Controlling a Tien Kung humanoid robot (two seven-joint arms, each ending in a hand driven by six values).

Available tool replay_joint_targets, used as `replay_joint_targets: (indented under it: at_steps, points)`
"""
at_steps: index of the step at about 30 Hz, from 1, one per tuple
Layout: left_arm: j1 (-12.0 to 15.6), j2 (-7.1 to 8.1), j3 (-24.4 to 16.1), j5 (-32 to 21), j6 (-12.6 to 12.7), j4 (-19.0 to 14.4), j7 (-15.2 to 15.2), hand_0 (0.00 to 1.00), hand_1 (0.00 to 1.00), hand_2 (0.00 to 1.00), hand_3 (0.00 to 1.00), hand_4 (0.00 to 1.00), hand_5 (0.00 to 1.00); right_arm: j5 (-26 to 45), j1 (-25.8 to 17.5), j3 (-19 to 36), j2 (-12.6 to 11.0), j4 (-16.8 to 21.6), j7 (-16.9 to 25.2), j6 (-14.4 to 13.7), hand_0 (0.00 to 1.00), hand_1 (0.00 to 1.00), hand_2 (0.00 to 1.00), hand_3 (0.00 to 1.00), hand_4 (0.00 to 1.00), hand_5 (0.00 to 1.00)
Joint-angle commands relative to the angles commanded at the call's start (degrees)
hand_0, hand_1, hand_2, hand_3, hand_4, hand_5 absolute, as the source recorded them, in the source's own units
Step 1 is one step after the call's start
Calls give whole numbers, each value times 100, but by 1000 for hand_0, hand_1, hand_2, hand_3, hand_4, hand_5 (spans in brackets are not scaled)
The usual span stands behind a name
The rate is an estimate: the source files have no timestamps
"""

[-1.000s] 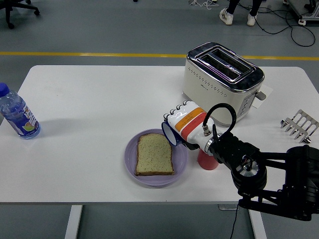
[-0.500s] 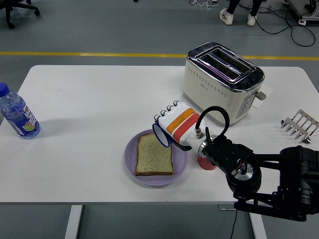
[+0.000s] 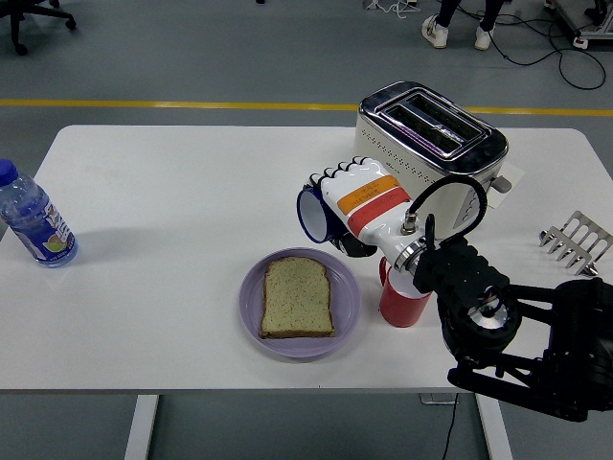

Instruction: Pick up the cup,pour liquid into bread,place the cup on the desk

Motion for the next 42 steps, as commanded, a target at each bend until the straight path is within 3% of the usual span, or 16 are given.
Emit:
replay_joint_targets:
  at_steps: [4,6,17,22,29,35,36,42]
  points:
    - [-13,-1,-32,11,-1,0,-1,636,646,656,551,323,838,869,-288,615,-31,39,0,-762,390,402,535,558,585,2]
    - [-17,-3,-43,16,-2,-2,-2,636,646,656,551,323,838,1231,-410,827,-38,55,0,-1009,390,402,535,558,585,2]
    - [-28,-7,-88,48,-2,-2,-2,635,644,657,551,323,838,2298,-1022,1853,-89,162,0,-1927,429,420,545,559,583,2]
    - [-22,-9,-99,57,-1,-1,-2,636,646,657,550,322,837,3076,-1349,2372,-175,275,99,-1944,444,428,550,560,575,2]
    - [-31,-8,-101,80,-1,-2,-2,635,646,657,551,322,837,4742,-1910,3167,-393,528,1640,-1944,453,431,548,558,580,2]
    - [-32,-8,-95,98,-1,-1,-2,635,646,657,551,322,837,6143,-2349,3845,-439,610,2959,-1934,462,431,549,559,572,2]
    - [-31,-8,-94,100,-1,0,-2,635,646,657,551,322,837,6403,-2461,4002,-456,612,3179,-1824,462,431,549,559,572,2]
    - [-30,-9,-99,107,-1,-2,-2,636,646,657,551,322,836,7819,-2887,4609,-503,545,3645,-1376,473,427,550,560,566,2]
